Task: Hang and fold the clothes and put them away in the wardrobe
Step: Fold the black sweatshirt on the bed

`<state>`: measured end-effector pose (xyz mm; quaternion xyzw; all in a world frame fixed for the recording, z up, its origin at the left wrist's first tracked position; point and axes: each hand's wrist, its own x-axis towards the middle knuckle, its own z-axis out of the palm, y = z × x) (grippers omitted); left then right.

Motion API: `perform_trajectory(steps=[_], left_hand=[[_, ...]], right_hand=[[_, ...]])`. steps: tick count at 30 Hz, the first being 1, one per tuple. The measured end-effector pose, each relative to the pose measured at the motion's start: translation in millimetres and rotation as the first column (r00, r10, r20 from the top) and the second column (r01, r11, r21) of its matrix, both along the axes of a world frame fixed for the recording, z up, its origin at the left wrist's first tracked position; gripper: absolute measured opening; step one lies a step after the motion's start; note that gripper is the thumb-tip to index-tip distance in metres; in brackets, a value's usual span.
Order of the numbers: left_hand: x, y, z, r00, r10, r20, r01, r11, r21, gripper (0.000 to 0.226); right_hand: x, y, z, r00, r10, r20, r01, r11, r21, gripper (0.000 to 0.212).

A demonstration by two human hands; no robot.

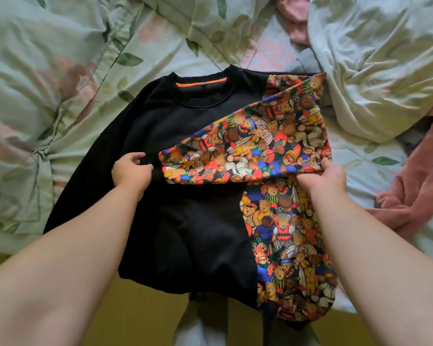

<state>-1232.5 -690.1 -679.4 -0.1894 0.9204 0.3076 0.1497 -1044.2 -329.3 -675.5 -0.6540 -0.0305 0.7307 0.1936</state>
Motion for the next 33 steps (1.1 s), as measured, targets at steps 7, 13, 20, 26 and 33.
perform_trajectory(steps=[7,13,20,26,33], left_hand=[[1,4,6,0.998,-0.011,-0.055,0.002,0.987,-0.161,0.027],[5,14,6,0.987,-0.134,0.092,0.154,0.95,-0.272,0.037],[-4,14,5,0.98,-0.142,0.141,0.184,0.917,-0.355,0.024],[11,32,20,0.961,-0.265,-0.082,0.193,0.851,-0.489,0.031],[32,79,15,0.526,-0.825,-0.208,0.656,0.548,-0.519,0.057]], right_hand=[[22,-10,5,0.791,0.563,0.239,-0.612,0.732,0.301,0.024],[5,-1,12,1.0,-0.006,-0.016,0.005,0.999,-0.036,0.019],[9,1,13,0.984,0.067,0.163,-0.072,0.997,0.02,0.009],[1,-31,20,0.49,0.226,0.842,-0.589,0.798,0.129,0.035],[-42,-72,16,0.146,0.115,0.983,-0.859,-0.478,0.183,0.039]])
